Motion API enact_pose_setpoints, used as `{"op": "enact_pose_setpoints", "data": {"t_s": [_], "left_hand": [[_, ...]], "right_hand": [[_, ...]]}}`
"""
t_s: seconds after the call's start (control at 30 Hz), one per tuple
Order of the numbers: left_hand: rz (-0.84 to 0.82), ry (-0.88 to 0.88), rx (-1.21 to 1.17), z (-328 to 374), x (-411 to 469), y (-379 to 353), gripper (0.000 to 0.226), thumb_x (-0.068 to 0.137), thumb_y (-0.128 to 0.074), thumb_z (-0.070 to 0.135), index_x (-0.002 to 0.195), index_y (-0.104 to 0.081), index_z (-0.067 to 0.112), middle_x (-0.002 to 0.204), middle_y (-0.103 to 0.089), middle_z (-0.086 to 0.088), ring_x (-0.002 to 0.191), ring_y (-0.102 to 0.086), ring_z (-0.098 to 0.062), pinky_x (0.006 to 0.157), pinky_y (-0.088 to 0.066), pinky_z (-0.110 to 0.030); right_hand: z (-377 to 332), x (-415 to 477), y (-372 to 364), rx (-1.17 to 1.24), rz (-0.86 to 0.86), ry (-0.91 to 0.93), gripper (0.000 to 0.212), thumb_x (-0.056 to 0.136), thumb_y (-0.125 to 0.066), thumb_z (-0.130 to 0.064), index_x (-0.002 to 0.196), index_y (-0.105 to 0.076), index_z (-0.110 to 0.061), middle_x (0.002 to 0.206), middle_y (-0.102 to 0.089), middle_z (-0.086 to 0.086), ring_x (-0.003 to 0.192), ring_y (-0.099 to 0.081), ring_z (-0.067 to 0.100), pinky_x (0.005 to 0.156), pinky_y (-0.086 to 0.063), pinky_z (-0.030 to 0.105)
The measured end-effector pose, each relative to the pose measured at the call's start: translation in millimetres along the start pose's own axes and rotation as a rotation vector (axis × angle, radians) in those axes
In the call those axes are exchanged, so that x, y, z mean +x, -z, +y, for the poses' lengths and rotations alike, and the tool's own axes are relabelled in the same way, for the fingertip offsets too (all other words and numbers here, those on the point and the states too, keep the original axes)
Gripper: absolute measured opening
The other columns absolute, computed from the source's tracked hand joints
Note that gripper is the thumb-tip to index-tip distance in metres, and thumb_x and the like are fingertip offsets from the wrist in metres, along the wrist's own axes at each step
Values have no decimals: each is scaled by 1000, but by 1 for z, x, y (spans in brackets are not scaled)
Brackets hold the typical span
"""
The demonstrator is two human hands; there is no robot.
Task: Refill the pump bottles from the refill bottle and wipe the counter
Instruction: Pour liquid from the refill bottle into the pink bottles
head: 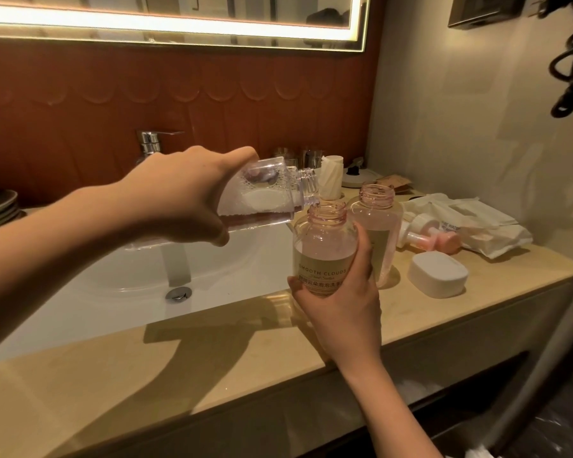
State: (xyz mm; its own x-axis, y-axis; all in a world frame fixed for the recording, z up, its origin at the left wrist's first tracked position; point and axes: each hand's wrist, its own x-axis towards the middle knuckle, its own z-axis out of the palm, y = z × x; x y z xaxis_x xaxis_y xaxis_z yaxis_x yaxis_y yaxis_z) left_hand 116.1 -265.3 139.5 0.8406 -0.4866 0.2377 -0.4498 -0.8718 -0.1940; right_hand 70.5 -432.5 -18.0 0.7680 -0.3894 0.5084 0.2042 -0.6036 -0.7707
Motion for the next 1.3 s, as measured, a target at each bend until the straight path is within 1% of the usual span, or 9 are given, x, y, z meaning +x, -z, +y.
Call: {"op": "enact_pose_setpoints", "data": {"t_s": [0.07, 0.2, 0.47, 0.63, 0.77, 0.97, 1.1, 1.2, 1.3], "left_hand": [[3, -3, 3, 0, 0, 0, 102, 71, -78, 31, 147, -10, 30, 125, -56, -6, 95, -55, -23, 63, -51, -31], [-1, -7, 4, 1, 0, 0, 102, 72, -77, 31, 148, -9, 29, 129, -54, -6, 101, -54, -23, 66, -51, -30], [7, -1, 5, 0, 0, 2, 102, 72, -77, 30, 148, -9, 29, 121, -57, -4, 90, -52, -18, 49, -37, -18], [0, -10, -19, 0, 1, 0, 102, 72, -78, 30, 147, -10, 30, 121, -57, -4, 87, -51, -17, 52, -41, -18], [-8, 11, -60, 0, 0, -1, 103, 71, -78, 31, 148, -9, 30, 127, -54, -7, 89, -49, -17, 57, -41, -23], [-5, 18, -191, -1, -3, -8, 93, 64, -81, 31, 138, -24, 34, 113, -57, -5, 87, -54, -23, 68, -54, -40], [-13, 47, -323, 1, -7, -17, 96, 63, -83, 28, 139, -25, 31, 122, -55, -6, 97, -53, -22, 82, -53, -44], [19, 58, -423, 3, -9, -25, 94, 59, -85, 26, 136, -30, 31, 111, -57, -3, 92, -54, -21, 80, -53, -45], [49, 76, -482, 6, -10, -31, 97, 57, -86, 24, 137, -32, 27, 102, -50, 4, 90, -52, -19, 79, -52, -42]], "right_hand": [[0, 0, 0, 1, -2, -1, 103, 71, -76, -39, 141, -1, -46, 148, -27, -5, 127, -39, 23, 94, -48, 47], [-1, 0, 0, -6, -5, -2, 103, 71, -76, -41, 141, 0, -46, 149, -27, -4, 128, -39, 24, 94, -48, 48], [0, 0, 0, 0, -5, -1, 104, 70, -76, -40, 141, -1, -46, 149, -27, -5, 128, -39, 23, 94, -48, 46], [0, 0, 0, -4, -6, 1, 103, 71, -76, -41, 141, -1, -45, 150, -26, -4, 129, -38, 23, 95, -47, 45], [0, 0, -1, -8, -6, -1, 103, 71, -76, -41, 141, 0, -46, 149, -26, -3, 129, -38, 23, 95, -47, 46], [2, 0, -1, -7, -2, 2, 104, 70, -76, -40, 142, -1, -46, 150, -25, -4, 128, -39, 23, 94, -49, 46], [2, 1, -2, -7, -1, 2, 104, 70, -76, -40, 141, -1, -46, 150, -25, -4, 129, -39, 22, 94, -48, 46], [2, 0, -1, -8, -1, 3, 104, 70, -76, -40, 142, -1, -46, 149, -27, -3, 127, -40, 23, 94, -48, 46], [2, 0, -2, -15, 4, 4, 103, 70, -76, -41, 142, -1, -45, 150, -25, -4, 129, -39, 23, 96, -47, 47]]}}
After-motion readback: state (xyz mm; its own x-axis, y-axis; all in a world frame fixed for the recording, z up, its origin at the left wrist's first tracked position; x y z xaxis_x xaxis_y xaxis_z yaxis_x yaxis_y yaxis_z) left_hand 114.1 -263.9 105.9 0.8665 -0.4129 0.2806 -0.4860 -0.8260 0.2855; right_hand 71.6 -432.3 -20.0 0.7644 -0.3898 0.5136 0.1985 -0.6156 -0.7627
